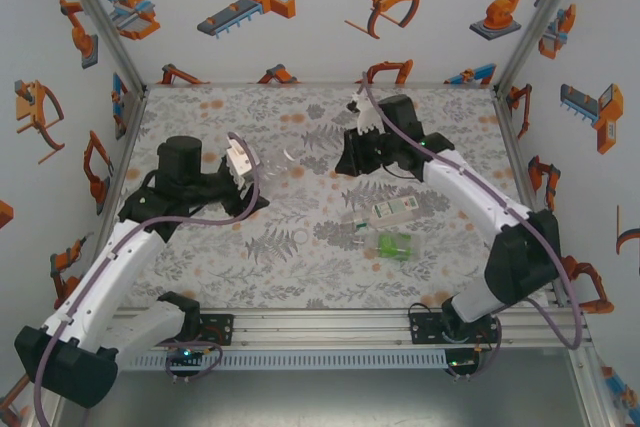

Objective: Screw on the bottle caps

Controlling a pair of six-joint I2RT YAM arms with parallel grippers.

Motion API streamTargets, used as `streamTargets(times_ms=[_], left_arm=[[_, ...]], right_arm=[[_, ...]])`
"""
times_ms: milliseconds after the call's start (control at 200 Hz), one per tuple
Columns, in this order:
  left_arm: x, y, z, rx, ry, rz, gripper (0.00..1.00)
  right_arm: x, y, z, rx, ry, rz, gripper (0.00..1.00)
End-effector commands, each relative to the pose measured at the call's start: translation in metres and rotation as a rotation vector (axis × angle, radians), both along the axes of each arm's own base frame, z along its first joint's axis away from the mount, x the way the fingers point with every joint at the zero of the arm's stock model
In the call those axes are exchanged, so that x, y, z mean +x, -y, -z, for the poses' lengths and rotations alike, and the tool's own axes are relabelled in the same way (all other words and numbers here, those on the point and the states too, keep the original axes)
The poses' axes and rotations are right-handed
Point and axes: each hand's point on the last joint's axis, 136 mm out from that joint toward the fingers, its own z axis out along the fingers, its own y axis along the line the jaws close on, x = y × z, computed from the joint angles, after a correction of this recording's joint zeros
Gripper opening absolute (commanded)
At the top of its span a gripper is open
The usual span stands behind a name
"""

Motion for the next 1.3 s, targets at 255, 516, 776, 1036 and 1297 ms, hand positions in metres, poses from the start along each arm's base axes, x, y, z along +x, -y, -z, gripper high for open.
streamTargets(times_ms=[255, 516, 776, 1036, 1297], left_arm=[[-0.021, 0.029, -0.001, 0.121, 0.123, 0.273, 0.0], [-0.032, 0.042, -0.01, 0.106, 0.15, 0.334, 0.0], [-0.034, 0.044, -0.014, 0.104, 0.165, 0.341, 0.0], [-0.035, 0.045, -0.015, 0.103, 0.16, 0.341, 0.0], [-0.044, 0.049, -0.02, 0.092, 0.188, 0.394, 0.0]], right_arm=[[-0.091, -0.023, -0.118, 0.287, 0.526, -0.547, 0.0], [-0.124, -0.026, -0.122, 0.333, 0.621, -0.69, 0.0], [-0.135, -0.029, -0.124, 0.36, 0.615, -0.736, 0.0], [-0.142, -0.03, -0.124, 0.371, 0.579, -0.762, 0.0], [-0.145, -0.031, -0.122, 0.345, 0.606, -0.774, 0.0]])
